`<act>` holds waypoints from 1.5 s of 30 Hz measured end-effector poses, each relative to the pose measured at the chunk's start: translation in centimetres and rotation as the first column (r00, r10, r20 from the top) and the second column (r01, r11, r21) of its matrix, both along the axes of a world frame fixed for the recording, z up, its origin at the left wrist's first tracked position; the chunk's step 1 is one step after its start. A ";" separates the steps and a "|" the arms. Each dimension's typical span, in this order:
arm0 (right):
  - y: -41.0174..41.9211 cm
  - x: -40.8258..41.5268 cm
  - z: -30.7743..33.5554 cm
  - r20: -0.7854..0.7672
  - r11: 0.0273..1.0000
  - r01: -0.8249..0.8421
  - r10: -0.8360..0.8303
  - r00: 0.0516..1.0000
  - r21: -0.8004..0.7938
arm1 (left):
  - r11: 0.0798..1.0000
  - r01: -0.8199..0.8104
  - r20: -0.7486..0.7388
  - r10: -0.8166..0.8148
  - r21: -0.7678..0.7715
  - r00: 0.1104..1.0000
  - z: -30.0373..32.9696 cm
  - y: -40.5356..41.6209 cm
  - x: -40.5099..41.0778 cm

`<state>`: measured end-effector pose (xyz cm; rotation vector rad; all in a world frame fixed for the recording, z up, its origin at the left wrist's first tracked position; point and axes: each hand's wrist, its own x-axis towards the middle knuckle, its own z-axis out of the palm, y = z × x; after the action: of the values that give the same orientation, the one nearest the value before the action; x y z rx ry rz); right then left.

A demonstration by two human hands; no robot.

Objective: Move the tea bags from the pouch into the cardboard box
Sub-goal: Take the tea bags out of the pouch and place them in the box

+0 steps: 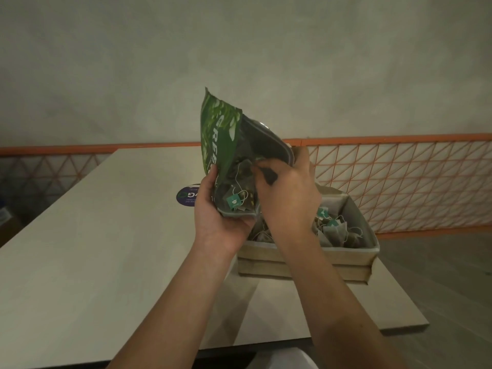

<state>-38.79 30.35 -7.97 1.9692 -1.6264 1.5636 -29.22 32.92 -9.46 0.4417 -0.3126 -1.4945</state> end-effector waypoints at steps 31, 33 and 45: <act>-0.3 -6.6 -1.7 0.428 0.832 -0.486 0.348 0.834 0.269 | 0.995 -0.036 -0.063 0.030 -0.098 0.998 0.1 0.6 2.5; -0.3 -6.5 -2.9 0.236 0.801 -0.411 0.339 0.911 0.436 | 0.995 -0.039 -0.061 0.033 -0.090 0.998 0.0 0.6 2.4; 2.8 -2.2 -2.3 0.395 0.816 -0.567 0.488 0.778 0.109 | 0.997 -0.055 -0.007 0.054 -0.052 0.998 -0.2 1.1 1.3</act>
<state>-41.01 33.11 -10.26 2.5644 -1.4785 2.1201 -27.91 34.03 -9.68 0.4019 -0.3316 -1.4312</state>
